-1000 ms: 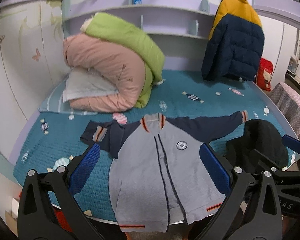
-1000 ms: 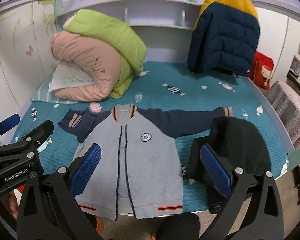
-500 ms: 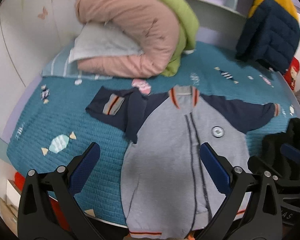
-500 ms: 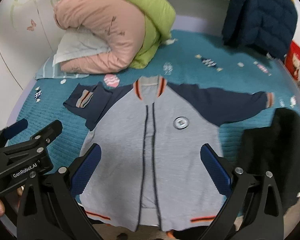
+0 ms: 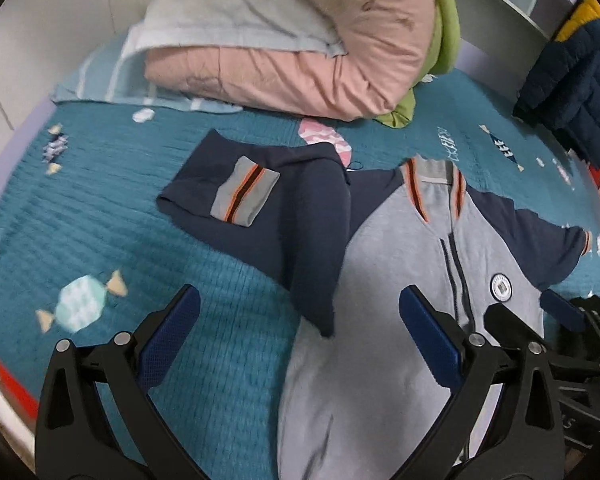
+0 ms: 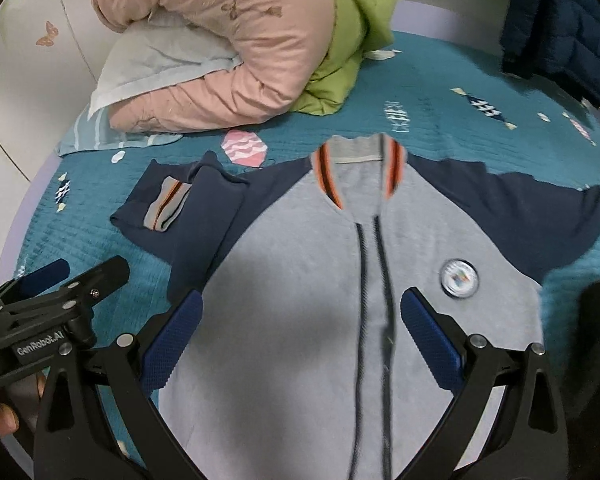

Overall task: Fold large clothes
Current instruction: 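Lower the left gripper toward the grey striped cuff of the navy sleeve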

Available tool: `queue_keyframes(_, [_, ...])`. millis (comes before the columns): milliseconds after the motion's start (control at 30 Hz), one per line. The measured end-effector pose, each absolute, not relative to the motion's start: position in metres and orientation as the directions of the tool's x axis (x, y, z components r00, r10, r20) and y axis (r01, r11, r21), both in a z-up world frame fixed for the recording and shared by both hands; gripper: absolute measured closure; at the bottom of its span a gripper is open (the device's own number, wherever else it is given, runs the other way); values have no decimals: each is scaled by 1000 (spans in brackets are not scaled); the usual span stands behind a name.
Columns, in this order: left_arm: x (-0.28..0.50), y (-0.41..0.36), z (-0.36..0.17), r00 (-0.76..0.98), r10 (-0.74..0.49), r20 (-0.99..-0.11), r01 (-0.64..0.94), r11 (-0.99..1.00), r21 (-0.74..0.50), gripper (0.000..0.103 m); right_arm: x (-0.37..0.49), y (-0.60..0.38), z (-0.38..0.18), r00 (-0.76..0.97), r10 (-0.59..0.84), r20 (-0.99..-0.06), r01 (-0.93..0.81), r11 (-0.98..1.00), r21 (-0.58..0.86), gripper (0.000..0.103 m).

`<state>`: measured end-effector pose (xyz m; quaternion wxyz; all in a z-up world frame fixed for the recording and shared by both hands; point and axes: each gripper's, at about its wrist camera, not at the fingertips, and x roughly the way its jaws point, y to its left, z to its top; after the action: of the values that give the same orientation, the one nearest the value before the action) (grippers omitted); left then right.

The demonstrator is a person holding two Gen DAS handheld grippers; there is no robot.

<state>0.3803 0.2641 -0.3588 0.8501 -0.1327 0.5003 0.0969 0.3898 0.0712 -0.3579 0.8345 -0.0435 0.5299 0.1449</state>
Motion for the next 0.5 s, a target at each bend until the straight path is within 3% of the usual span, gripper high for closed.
queue_keyframes(167, [406,306,-390,451,-17,-893,-307,936,-173,4,414,94,-395,351,210,-913,-296,950,105,11])
queue_keyframes(233, [412,319,-397,449,-40,-893,-313,929,-199,4,421,103,-409,324,218,-921,-298,947,119,22])
queue_keyframes(333, [425,337,-410,425,4,-905,-313,939,-143,4,428,115,-432,263,230,-937,-303,942,146,44])
queue_keyframes(400, [431,345,-417,416,9,-910,-304,944,-129,4,432,122,-447,231,232,-945,-308,939,155,65])
queue_keyframes(500, [442,352,-427,388,33,-921,-294,951,-90,4,436,129,-463,168,297,-940,-319,919,233,88])
